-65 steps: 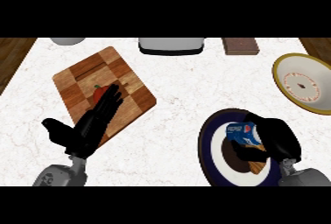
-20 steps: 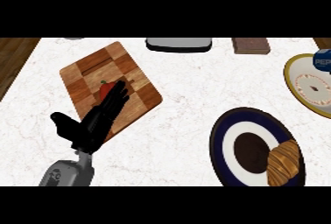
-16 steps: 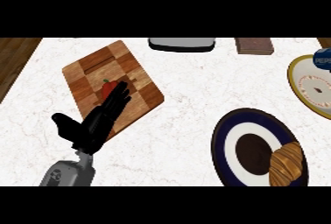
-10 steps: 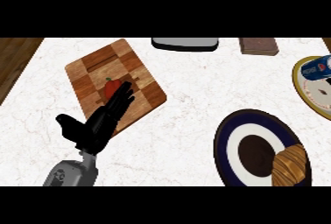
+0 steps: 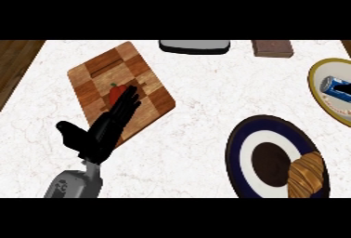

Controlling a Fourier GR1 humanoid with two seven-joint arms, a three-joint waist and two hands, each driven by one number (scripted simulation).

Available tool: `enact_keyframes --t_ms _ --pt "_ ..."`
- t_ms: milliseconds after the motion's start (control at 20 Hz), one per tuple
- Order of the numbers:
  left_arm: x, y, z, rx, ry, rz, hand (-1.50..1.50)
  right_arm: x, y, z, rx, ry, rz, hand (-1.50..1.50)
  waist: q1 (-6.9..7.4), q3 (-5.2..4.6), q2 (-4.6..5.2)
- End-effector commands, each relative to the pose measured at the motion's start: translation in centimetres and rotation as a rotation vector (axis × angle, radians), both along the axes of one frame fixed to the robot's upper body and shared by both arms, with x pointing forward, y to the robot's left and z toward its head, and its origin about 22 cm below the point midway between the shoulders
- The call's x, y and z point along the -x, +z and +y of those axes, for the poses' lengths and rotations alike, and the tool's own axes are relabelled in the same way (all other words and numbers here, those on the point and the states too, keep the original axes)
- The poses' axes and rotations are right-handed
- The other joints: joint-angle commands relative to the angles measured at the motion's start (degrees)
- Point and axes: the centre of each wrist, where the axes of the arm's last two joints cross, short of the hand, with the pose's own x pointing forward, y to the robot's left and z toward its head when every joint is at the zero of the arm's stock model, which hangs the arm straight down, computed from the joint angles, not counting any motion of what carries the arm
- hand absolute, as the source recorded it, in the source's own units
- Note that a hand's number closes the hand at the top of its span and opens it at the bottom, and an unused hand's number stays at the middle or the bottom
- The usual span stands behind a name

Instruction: Pick the can from the plate and place it in the bowl

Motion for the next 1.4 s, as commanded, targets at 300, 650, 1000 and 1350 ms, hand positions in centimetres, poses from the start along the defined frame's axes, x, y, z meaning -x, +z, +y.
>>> enact_keyframes --t_ms 300,650,1000,1350 --pt "1.4 -1.8 0.9 0.007 0.051 0.029 0.0 2.7 0.8 -4.0 -0.476 0.172 -0.497 -1.5 -3.04 -0.21 -1.28" --pt "0.9 -1.7 2.2 0.0 0.086 0.041 0.0 10.3 -0.5 -10.2 -0.602 0.287 -0.59 -1.5 -4.96 -0.43 -1.82" --pt "1.6 -1.7 3.4 0.003 0.128 0.051 0.0 19.5 -5.5 -12.8 -0.587 0.321 -0.604 -1.5 -7.88 -0.59 -2.58" --pt "2.6 -1.6 5.5 -0.011 0.184 0.054 0.0 28.2 -10.5 -12.1 -0.622 0.323 -0.529 1.5 -9.87 -0.58 -3.12"
